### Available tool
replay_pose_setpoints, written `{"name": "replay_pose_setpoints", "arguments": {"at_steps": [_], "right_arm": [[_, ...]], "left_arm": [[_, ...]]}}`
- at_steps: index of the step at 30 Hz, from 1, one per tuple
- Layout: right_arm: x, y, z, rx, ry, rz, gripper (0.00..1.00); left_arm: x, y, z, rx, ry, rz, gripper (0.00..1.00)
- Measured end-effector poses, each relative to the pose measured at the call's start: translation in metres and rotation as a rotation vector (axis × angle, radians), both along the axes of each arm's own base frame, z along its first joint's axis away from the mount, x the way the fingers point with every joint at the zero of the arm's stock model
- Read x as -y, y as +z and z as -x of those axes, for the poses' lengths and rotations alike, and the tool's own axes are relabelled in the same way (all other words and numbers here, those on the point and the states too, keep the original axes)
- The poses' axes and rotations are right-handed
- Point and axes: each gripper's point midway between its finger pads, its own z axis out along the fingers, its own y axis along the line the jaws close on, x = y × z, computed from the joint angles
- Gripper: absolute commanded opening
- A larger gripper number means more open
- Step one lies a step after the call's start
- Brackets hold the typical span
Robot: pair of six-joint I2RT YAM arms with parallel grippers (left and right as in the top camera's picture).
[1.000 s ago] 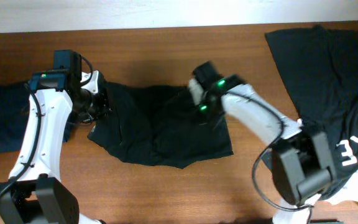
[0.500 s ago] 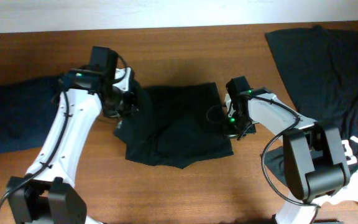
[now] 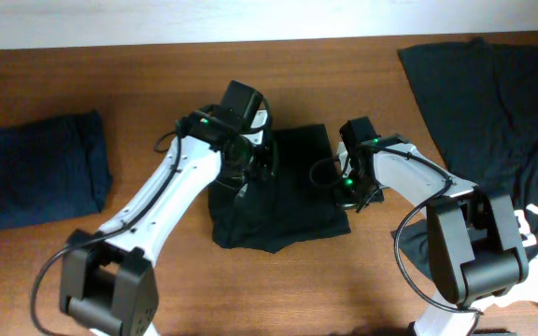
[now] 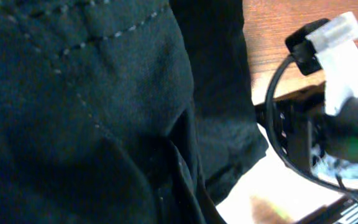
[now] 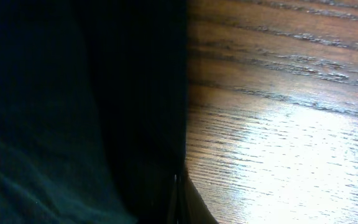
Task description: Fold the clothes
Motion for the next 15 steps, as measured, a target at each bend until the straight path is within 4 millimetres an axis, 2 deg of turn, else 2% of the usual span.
{"name": "replay_pose_setpoints", "arguments": {"at_steps": [1,3,5,7,8,11,13,15], "right_arm": [[0.000,0.000,0.000,-0.001,0.000,0.000,0.05],[0.000,0.000,0.000,-0.002,0.000,0.000,0.06],[-0.001,0.000,0.002,-0.006,0.002,-0.001,0.11],[-0.002,0.000,0.004,-0.014,0.002,-0.008,0.16],[-0.003,0.000,0.005,-0.020,0.002,-0.011,0.19],[-0.003,0.001,0.010,-0.043,0.004,-0.016,0.20],[0.002,0.002,0.019,-0.085,-0.002,0.001,0.20],[0.012,0.004,0.031,-0.154,-0.019,0.027,0.20]], "left_arm": [[0.008,-0.009,-0.003,-0.002,-0.012,0.000,0.07],[0.023,-0.015,-0.008,0.023,-0.031,0.015,0.27],[0.041,-0.017,-0.012,0.060,-0.057,0.039,0.44],[0.055,-0.014,-0.012,0.089,-0.080,0.062,0.53],[0.060,-0.012,-0.010,0.097,-0.093,0.069,0.55],[0.068,-0.010,-0.005,0.089,-0.119,0.094,0.56],[0.065,-0.010,-0.008,0.096,-0.127,0.095,0.56],[0.052,-0.006,-0.021,0.119,-0.102,0.089,0.56]]}}
